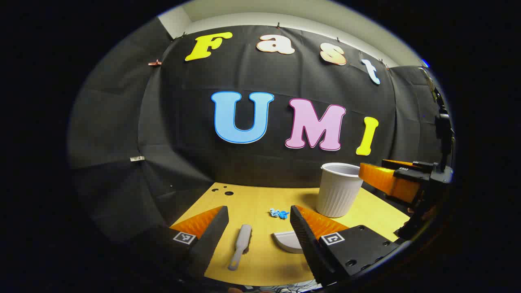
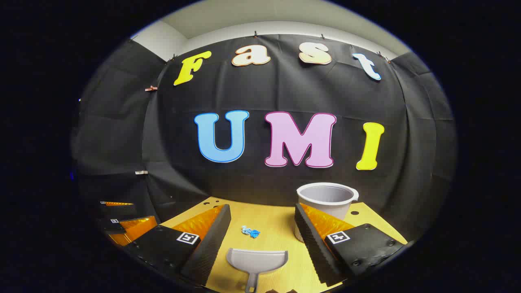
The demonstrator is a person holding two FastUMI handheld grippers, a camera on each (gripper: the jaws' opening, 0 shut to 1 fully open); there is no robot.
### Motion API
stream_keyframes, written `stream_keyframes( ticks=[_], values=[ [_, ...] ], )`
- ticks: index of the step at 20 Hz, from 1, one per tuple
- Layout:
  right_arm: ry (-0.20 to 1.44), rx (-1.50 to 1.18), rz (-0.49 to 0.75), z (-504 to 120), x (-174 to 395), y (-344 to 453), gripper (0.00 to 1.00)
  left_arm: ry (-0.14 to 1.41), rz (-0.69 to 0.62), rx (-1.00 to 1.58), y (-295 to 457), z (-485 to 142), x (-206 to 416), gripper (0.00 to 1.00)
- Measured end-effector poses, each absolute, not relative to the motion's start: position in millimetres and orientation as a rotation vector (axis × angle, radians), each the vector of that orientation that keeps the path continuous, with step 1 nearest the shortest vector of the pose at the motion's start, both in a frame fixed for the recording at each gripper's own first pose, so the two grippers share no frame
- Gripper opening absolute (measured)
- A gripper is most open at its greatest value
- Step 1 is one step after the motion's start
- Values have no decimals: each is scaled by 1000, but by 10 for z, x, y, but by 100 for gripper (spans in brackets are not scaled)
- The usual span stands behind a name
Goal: Pick up the small broom and dustpan from the desktop, sweep the trash into the dustpan with the broom, and then empty the trash into the garbage bin.
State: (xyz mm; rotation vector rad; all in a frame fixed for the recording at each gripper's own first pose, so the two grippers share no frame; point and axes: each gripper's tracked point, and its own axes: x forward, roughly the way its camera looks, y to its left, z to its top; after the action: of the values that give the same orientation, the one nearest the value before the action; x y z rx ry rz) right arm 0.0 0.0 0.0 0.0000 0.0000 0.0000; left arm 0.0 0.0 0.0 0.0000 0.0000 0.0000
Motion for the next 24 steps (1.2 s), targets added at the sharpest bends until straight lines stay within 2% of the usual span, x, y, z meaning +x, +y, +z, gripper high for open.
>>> stream_keyframes(
  ticks=[10,24],
  values=[
    [83,19,56,-313,388,-105,98,90,53,-20,3,-241,333,96],
    [116,21,147,-635,814,-338,98,196,189,-74,165,-561,724,96]
  ],
)
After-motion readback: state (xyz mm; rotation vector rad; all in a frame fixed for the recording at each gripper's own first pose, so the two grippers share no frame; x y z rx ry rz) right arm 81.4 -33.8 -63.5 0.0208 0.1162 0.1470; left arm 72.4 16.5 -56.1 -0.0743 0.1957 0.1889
